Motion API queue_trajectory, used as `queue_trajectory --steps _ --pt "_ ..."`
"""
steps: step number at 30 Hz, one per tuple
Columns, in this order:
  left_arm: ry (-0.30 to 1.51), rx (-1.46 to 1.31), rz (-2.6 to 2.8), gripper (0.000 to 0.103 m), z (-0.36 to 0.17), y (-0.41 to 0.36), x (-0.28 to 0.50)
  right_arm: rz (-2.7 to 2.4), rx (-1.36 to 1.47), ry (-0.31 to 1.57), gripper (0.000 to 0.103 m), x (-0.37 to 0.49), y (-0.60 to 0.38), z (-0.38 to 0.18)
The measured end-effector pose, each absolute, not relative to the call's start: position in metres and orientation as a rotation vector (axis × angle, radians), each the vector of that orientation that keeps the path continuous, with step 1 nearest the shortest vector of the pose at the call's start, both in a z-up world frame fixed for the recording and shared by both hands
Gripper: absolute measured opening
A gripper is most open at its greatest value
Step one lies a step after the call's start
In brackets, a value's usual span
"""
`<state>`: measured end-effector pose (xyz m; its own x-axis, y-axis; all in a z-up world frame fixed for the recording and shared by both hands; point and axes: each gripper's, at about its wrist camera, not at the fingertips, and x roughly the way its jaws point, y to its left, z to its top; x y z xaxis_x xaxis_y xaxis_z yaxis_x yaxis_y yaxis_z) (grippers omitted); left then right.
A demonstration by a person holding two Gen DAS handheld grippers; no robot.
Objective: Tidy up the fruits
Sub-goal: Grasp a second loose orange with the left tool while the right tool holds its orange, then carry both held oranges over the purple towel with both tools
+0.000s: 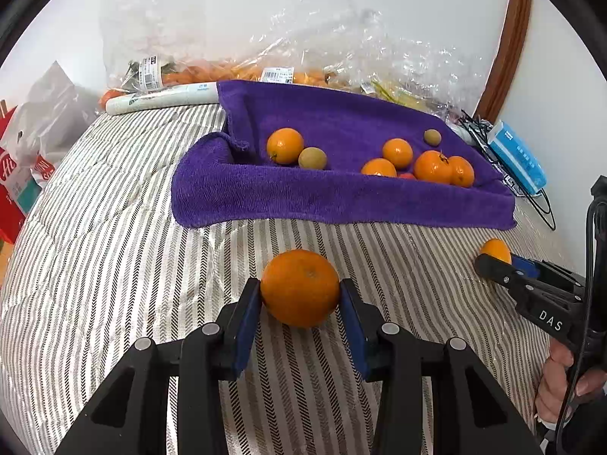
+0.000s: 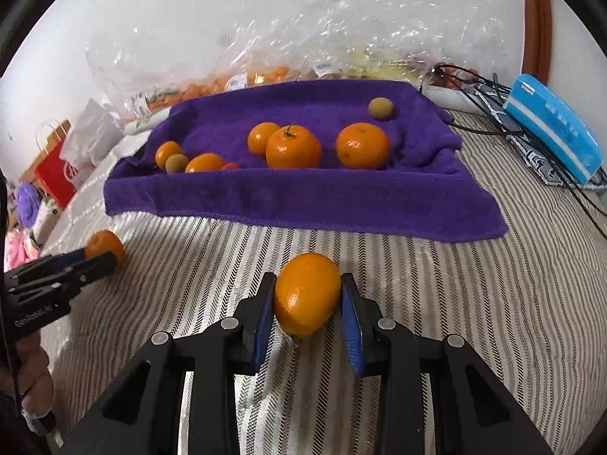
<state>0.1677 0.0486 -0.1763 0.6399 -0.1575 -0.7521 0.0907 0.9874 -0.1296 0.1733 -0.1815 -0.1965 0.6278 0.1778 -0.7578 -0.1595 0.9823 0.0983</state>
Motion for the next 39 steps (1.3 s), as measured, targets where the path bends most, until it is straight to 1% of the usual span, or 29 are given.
queue_trajectory --steps 4,12,19,24,31,39 --pt "0.872 -0.070 -0.139 0.040 -0.180 0.045 0.172 0.185 -0.020 0.873 0.034 0.173 -0.175 -0.197" --pt "0.859 -0.182 -0.174 0.040 -0.182 0.058 0.170 0.181 -0.042 0.877 0.034 0.175 -0.173 -0.197" --pt "0.858 -0.187 -0.167 0.040 -0.181 0.056 0.170 0.195 0.005 0.877 0.034 0.176 -0.179 -0.197" --pt "0.849 -0.204 -0.178 0.039 -0.180 0.057 0.169 0.184 -0.018 0.877 0.034 0.175 -0.176 -0.197" --pt "0.747 -0.167 -0.246 0.039 -0.164 0.048 0.155 0.199 0.018 0.849 0.033 0.172 -0.181 -0.193" --pt "0.765 -0.209 -0.238 0.039 -0.140 0.054 0.161 0.211 -0.009 0.801 0.033 0.166 -0.176 -0.174"
